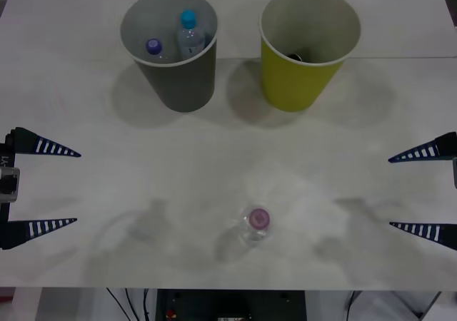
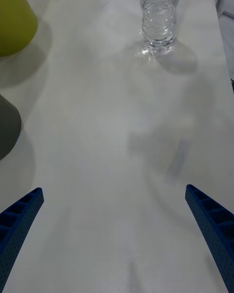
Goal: Put the can into the green bin and the plastic bottle into the gray bin
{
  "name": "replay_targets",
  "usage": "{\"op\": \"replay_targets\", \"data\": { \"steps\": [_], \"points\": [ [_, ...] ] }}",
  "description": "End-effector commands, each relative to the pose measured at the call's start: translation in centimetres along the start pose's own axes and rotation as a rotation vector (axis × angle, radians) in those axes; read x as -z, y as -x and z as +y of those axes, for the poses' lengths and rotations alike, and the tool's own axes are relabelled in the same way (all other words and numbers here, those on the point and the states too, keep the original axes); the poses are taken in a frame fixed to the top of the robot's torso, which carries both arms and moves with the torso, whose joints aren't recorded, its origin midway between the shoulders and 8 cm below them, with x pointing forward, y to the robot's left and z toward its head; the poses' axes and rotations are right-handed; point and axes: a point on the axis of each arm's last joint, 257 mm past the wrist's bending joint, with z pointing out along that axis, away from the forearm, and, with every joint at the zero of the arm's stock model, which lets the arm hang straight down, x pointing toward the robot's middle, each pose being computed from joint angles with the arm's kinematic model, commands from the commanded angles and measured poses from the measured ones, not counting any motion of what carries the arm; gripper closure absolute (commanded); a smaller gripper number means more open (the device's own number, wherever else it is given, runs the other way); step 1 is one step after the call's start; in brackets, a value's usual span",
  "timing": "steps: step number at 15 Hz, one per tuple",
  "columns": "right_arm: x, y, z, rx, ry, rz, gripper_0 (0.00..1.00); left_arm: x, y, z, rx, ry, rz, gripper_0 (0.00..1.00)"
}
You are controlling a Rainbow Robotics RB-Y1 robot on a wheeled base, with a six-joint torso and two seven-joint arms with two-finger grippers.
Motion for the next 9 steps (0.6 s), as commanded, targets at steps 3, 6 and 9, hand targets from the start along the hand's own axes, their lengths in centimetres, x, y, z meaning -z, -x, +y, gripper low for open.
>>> {"op": "replay_targets", "data": {
  "steps": [3,6,9],
  "points": [
    [-1.9,0.7,0.8,-0.003,-0.008,-0.07,0.0,0.0,0.0,0.0,0.0,0.0,0.0,0.0],
    [-3.1,0.7,1.2,0.032,-0.026,-0.14,0.0,0.0,0.0,0.0,0.0,0.0,0.0,0.0],
    [-4.1,0.5,2.0,0.043,-0.019,-0.22,0.0,0.0,0.0,0.0,0.0,0.0,0.0,0.0]
  ]
}}
